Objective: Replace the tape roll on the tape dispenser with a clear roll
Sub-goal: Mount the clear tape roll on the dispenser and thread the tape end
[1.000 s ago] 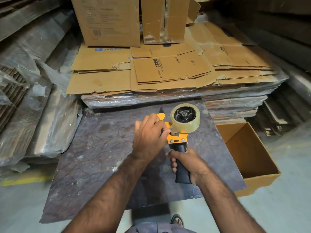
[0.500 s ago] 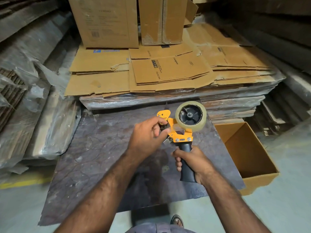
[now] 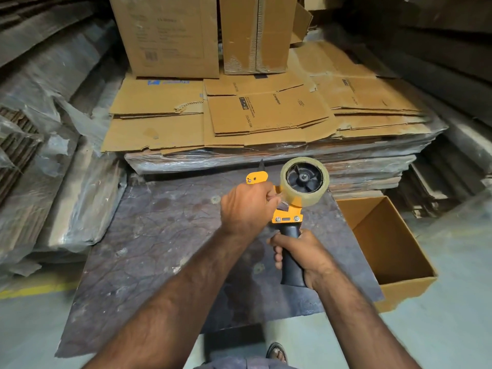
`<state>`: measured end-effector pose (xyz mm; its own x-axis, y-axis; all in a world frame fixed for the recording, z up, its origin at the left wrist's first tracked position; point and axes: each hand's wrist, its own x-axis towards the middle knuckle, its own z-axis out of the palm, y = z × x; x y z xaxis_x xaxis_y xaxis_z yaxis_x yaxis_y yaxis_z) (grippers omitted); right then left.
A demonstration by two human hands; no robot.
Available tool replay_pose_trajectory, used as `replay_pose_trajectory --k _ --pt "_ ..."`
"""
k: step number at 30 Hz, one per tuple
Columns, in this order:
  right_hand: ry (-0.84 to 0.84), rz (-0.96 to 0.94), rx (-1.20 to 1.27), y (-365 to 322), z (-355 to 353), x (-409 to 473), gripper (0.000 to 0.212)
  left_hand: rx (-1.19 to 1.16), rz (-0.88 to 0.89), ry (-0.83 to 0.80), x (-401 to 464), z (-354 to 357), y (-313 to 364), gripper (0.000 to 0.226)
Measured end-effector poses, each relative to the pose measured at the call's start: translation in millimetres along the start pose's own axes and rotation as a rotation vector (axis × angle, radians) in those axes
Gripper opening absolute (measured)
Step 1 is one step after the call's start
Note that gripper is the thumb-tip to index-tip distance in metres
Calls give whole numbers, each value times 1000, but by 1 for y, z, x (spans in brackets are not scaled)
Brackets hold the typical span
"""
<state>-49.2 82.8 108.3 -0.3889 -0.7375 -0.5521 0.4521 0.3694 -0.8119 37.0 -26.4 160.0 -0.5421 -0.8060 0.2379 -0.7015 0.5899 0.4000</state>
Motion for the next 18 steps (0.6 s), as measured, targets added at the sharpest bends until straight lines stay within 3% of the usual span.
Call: replay_pose_trajectory --k 6,12,18 --pt "61 10 -25 -5 -19 1 7 -15 64 43 -9 -2 -22 21" --pt "81 -5 -122 -7 -19 -2 6 -212 30 -7 -13 12 -48 15" --pt "109 -16 -197 -9 -19 -4 7 -421 -152 -43 -23 32 -58 12"
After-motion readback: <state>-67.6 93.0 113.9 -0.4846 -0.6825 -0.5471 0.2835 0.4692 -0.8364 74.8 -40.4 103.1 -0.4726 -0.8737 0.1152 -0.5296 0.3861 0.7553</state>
